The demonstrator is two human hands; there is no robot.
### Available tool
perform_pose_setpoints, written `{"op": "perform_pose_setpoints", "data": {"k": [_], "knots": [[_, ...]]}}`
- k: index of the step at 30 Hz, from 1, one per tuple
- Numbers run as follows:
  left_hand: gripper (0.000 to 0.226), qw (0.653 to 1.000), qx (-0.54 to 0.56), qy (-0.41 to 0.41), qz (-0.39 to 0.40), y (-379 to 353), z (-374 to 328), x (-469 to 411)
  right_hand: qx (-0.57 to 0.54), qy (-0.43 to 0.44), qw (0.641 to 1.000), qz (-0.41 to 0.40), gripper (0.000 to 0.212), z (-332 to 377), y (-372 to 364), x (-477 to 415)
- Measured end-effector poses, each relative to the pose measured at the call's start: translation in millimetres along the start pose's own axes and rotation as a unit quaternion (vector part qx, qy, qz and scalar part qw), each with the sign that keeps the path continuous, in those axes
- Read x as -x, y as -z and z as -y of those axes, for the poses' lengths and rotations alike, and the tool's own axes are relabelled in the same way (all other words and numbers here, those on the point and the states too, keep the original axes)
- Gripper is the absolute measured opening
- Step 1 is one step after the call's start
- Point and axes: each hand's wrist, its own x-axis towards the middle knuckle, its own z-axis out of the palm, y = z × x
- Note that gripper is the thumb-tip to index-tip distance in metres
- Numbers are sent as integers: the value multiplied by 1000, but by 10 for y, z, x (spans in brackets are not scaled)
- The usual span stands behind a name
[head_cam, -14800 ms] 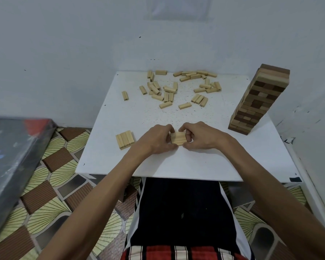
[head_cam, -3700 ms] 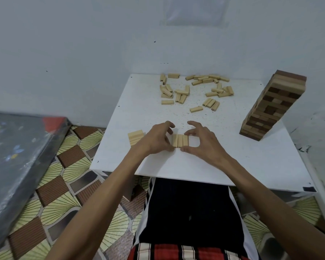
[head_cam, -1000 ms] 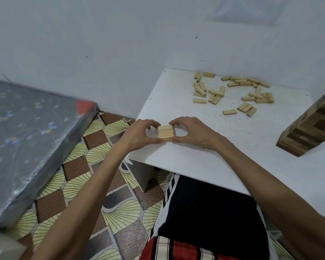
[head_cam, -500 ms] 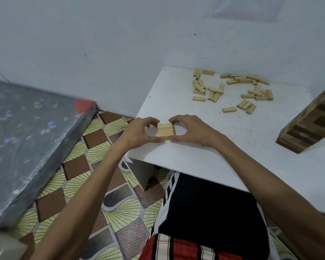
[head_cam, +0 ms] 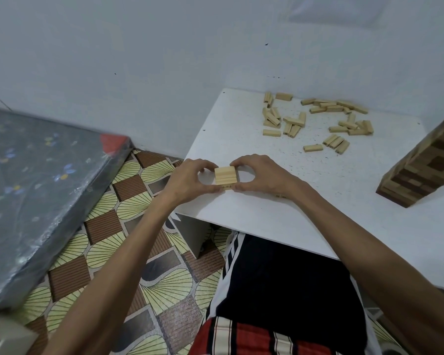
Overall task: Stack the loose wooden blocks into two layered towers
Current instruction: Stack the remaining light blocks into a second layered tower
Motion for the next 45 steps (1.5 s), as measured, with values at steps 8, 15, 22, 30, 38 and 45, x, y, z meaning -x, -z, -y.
{"op": "perform_pose_setpoints", "data": {"k": [8,15,22,30,38,45], "knots": [[68,1000,4,4,3,-17,27,1,-8,-1,1000,4,64,28,25,16],[88,998,61,15,12,38,4,48,-74,-24,997,14,89,1,17,59],[81,997,75,8,3,9,37,53,-92,-15,996,-5,77,-14,13,57],[79,998,68,11,-4,-3,31,58,-95,-28,995,7,85,-64,-1,54],[78,998,49,10,-29,-51,11,85,-100,-31,994,-8,89,-80,-40,55],[74,997,49,17,-55,-77,12,114,-96,-32,995,-12,88,-86,-44,68]]}}
